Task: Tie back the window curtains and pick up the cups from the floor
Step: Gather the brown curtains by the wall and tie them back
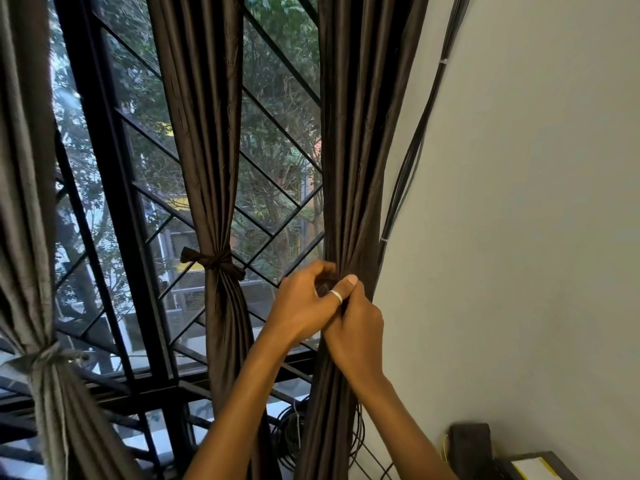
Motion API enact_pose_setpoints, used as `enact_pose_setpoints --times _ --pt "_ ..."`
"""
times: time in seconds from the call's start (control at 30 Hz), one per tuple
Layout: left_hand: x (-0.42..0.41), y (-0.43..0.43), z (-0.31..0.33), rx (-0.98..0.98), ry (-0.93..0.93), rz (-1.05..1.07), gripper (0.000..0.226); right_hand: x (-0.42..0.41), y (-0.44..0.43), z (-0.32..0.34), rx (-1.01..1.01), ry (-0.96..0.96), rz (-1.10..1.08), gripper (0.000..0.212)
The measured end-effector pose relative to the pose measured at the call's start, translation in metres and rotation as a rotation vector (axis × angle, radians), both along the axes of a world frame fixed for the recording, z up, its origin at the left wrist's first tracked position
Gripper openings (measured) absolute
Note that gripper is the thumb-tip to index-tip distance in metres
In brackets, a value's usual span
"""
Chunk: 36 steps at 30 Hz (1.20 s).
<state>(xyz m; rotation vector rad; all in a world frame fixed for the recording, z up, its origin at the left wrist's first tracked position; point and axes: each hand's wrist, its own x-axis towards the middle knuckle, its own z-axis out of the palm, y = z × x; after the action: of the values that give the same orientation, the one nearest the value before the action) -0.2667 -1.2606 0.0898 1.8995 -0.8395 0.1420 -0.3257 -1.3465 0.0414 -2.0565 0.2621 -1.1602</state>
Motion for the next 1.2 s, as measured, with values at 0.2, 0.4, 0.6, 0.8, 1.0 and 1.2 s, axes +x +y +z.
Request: enact_pose_setpoints --times 0.2,0.4,0.6,0.8,1.0,1.2 --pt "0.002 0.007 -0.005 -0.129 0.252 -0.107 0.08 -0.012 -0.019 0.011 0.308 -0.023 0.185 0.025" --pt "-0.002 0.001 -0.004 -0.155 0.391 -0.242 0.081 -0.017 -0.03 0.013 0.495 -0.049 0.361 0.033" --pt "-0.003 -0.012 -0.007 -0.18 0.453 -0.328 0.082 -0.026 -0.04 0.022 0.647 -0.011 0.526 0.028" --pt "-0.005 -0.019 -0.006 -0.253 0.463 -0.322 0.056 -0.033 -0.048 0.025 0.765 0.042 0.623 0.037" --pt "-0.008 -0.02 -0.004 -0.26 0.458 -0.305 0.035 -0.034 -0.044 0.024 0.565 0.054 0.39 0.01" --pt "-0.006 -0.014 -0.004 -0.264 0.449 -0.285 0.024 -0.035 -0.044 0.024 0.277 0.064 0.136 0.021"
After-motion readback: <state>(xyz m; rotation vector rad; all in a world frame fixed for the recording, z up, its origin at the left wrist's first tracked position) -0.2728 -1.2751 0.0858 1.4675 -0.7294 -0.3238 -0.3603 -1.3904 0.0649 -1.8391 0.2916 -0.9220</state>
